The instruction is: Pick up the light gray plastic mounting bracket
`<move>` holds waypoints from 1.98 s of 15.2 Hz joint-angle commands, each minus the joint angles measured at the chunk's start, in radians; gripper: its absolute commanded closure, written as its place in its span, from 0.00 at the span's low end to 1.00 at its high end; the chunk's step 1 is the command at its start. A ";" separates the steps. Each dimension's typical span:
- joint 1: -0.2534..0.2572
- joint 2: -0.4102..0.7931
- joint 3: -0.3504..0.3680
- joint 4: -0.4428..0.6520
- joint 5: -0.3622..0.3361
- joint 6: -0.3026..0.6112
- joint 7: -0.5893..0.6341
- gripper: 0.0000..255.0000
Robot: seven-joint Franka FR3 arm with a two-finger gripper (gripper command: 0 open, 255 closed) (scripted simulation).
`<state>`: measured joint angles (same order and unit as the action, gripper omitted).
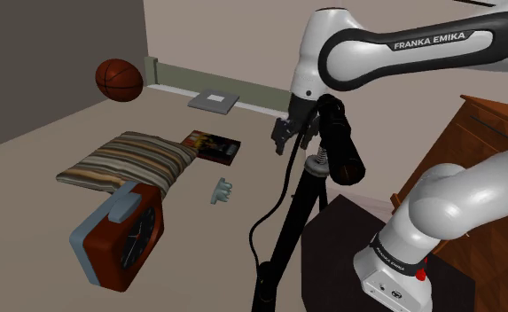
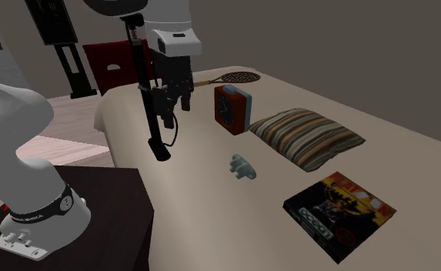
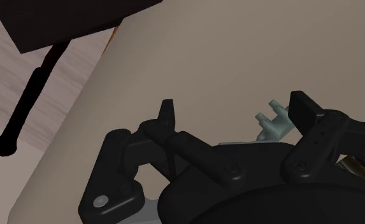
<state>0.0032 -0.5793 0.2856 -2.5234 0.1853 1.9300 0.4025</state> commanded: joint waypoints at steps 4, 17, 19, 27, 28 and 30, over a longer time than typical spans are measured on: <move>-0.024 0.179 0.099 0.023 -0.016 0.176 0.138 0.00; -0.060 0.760 0.217 0.269 -0.405 0.466 0.660 0.00; -0.031 0.850 0.192 0.331 -0.477 0.477 0.739 0.00; 0.010 0.961 0.143 0.355 -0.566 0.550 0.814 0.00; 0.013 0.967 0.139 0.355 -0.571 0.556 0.818 0.00; 0.012 0.967 0.139 0.355 -0.571 0.556 0.817 1.00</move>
<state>0.0138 0.3848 0.4254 -2.1697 -0.3837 2.4832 1.2180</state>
